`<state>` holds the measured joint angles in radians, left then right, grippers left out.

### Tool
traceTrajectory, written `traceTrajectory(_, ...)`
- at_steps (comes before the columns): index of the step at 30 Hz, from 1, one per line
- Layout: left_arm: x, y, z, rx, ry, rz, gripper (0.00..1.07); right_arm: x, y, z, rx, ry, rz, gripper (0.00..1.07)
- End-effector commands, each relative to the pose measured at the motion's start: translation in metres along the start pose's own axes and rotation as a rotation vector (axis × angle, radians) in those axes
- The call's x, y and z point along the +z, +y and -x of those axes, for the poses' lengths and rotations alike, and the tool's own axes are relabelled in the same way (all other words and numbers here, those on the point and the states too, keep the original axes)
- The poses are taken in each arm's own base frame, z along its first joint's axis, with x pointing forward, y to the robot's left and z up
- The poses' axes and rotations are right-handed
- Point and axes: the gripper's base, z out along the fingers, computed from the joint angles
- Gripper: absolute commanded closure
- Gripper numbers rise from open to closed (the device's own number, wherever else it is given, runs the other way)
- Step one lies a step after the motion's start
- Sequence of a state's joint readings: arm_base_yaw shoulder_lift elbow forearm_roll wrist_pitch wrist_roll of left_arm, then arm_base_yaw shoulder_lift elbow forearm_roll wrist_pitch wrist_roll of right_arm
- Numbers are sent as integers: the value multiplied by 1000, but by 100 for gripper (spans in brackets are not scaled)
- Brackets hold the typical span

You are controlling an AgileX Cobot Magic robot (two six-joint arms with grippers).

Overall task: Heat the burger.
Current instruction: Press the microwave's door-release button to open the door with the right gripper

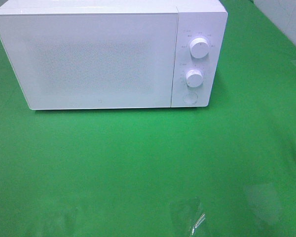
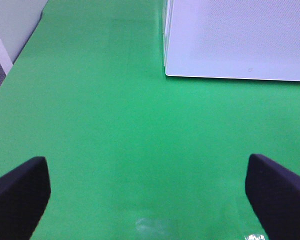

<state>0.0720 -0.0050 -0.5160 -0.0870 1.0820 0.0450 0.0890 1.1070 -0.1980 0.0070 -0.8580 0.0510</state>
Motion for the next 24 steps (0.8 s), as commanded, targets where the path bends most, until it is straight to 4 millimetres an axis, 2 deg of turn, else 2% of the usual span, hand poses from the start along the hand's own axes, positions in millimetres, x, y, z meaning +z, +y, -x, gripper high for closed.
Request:
traceTrajectory(1, -1, 0, 0, -3, -21, 0, 9, 7, -4, -17, 16, 9, -34, 37)
traceTrajectory(6, -1, 0, 0, -3, -21, 0, 9, 13, -1, -30, 5, 49, -29, 37)
traceTrajectory(8, -1, 0, 0, -3, -21, 0, 9, 17, 17, -43, -54, 65, -4, 37)
traceTrajectory(15, -1, 0, 0, -3, -21, 0, 9, 17, 37, -54, -56, 36, -36, 37)
traceTrajectory(19, -1, 0, 0, -3, -21, 0, 9, 14, 60, -64, -36, 48, -45, 37)
traceTrajectory(22, -1, 0, 0, -3, -21, 0, 9, 15, 70, -67, -36, 54, -26, 37)
traceTrajectory(23, -1, 0, 0, -3, -21, 0, 9, 16, 80, -68, -36, 51, 8, 37)
traceTrajectory(24, -1, 0, 0, -3, -21, 0, 9, 16, 80, -68, -36, 51, 8, 37)
